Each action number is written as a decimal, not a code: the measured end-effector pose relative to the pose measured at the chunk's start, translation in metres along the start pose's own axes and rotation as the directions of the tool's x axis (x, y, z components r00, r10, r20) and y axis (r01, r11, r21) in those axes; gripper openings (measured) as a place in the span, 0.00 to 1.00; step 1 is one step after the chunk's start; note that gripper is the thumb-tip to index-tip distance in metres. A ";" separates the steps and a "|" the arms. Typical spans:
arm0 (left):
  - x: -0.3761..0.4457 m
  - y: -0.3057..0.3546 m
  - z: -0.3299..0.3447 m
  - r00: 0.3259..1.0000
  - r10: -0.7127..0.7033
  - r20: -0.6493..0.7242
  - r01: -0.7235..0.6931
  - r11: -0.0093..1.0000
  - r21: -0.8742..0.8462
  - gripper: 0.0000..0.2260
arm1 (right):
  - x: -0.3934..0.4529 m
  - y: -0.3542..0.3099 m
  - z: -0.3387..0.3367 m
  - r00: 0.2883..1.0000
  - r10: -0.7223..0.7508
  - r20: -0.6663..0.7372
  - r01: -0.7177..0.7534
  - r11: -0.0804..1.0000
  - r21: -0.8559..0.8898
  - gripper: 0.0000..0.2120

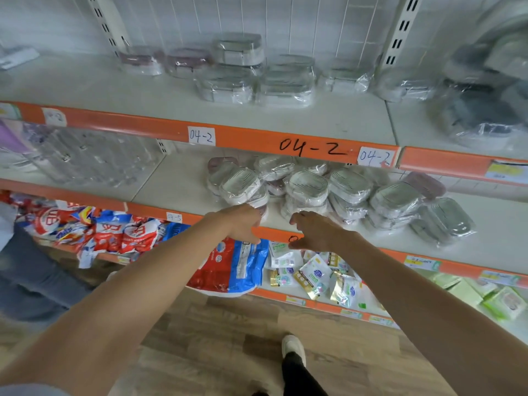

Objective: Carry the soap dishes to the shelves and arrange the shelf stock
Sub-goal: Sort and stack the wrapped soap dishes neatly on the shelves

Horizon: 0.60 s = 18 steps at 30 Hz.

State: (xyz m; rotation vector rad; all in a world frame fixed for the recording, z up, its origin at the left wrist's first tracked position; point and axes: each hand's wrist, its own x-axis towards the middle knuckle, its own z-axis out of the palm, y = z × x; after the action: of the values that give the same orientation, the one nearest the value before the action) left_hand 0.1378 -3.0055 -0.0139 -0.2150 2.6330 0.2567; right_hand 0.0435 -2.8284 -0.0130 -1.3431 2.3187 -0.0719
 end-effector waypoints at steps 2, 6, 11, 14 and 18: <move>-0.014 0.003 -0.011 0.999 0.008 -0.037 -0.009 1.000 -0.019 0.14 | -0.009 -0.011 -0.010 1.000 -0.021 -0.005 0.021 1.000 0.004 0.29; -0.036 0.008 -0.037 0.996 0.005 -0.092 -0.007 1.000 -0.022 0.17 | -0.023 -0.031 -0.034 0.996 -0.071 -0.056 0.070 0.997 -0.022 0.27; -0.059 0.016 -0.076 0.983 0.036 -0.180 -0.045 0.998 -0.041 0.15 | -0.038 -0.048 -0.070 0.983 -0.129 -0.131 0.121 0.990 -0.069 0.25; -0.070 0.017 -0.104 0.964 0.048 -0.262 -0.059 0.998 -0.036 0.15 | -0.042 -0.051 -0.093 0.971 -0.141 -0.194 0.126 0.988 -0.089 0.24; -0.070 0.014 -0.129 0.932 0.035 -0.362 -0.053 0.998 -0.040 0.14 | -0.045 -0.047 -0.123 0.958 -0.126 -0.258 0.102 0.989 -0.102 0.25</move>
State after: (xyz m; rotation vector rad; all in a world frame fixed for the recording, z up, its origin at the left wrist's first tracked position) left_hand 0.1381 -3.0125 0.1331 -0.2397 3.0017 0.3236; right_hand 0.0502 -2.8371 0.1254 -1.5967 2.4838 -0.1985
